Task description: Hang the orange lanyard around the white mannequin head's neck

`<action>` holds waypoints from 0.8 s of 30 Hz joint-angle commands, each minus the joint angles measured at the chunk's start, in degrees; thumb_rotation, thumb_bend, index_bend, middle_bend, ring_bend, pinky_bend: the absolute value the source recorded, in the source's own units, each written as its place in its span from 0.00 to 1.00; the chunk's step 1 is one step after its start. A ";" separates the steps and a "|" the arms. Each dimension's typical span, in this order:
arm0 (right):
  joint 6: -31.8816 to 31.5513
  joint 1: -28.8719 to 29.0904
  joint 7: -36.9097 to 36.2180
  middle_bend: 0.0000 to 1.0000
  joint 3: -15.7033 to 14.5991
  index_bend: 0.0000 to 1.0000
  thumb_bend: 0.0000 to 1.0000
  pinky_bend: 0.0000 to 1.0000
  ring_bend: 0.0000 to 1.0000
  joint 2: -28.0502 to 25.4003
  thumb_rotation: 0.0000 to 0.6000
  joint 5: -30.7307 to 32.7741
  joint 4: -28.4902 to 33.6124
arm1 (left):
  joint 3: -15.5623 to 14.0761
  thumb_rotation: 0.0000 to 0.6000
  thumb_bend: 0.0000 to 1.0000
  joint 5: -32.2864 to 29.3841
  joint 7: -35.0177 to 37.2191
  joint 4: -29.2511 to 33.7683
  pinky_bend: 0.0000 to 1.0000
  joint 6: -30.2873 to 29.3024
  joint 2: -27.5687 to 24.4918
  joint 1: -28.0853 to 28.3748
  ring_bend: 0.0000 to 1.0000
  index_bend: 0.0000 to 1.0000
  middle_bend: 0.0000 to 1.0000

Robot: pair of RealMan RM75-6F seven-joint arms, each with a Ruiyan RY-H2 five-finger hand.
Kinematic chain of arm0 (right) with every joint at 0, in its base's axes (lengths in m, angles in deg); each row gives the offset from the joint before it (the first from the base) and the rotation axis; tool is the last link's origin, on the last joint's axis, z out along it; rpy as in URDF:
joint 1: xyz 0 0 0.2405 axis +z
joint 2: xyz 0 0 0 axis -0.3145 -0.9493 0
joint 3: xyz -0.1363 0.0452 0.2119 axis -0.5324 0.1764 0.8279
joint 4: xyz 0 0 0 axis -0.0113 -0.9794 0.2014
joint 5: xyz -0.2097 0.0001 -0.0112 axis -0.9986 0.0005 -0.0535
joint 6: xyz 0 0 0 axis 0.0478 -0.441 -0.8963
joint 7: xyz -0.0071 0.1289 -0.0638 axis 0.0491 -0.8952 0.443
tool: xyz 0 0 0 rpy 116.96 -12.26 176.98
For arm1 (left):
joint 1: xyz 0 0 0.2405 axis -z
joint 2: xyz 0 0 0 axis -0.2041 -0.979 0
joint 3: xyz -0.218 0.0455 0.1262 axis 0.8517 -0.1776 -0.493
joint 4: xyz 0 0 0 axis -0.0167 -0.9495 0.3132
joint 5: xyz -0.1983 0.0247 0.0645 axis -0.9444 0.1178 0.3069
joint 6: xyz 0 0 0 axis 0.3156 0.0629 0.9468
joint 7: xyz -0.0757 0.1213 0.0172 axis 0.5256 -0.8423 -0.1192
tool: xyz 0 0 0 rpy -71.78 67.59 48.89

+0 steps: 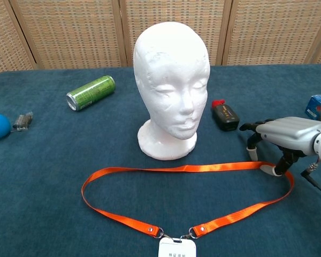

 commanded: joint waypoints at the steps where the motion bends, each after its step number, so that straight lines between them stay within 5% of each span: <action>1: -0.73 -0.35 -1.07 0.00 -0.85 0.55 0.63 0.00 0.00 0.33 1.00 -1.91 -0.83 | -0.01 1.00 0.00 -0.01 0.11 -0.06 0.00 0.02 0.01 0.02 0.00 0.00 0.00; 10: -1.94 -1.07 -3.39 0.00 -2.06 0.66 0.68 0.00 0.00 1.07 1.00 -5.68 -1.99 | -0.28 1.00 0.00 0.03 -0.17 -0.15 0.00 0.29 0.12 0.07 0.00 0.00 0.00; 24: -3.26 -2.38 -6.63 0.00 -3.72 0.71 0.68 0.00 0.00 0.94 1.00 -11.15 -2.36 | -0.36 1.00 0.00 -0.06 -0.68 0.05 0.00 0.36 0.27 0.17 0.00 0.00 0.00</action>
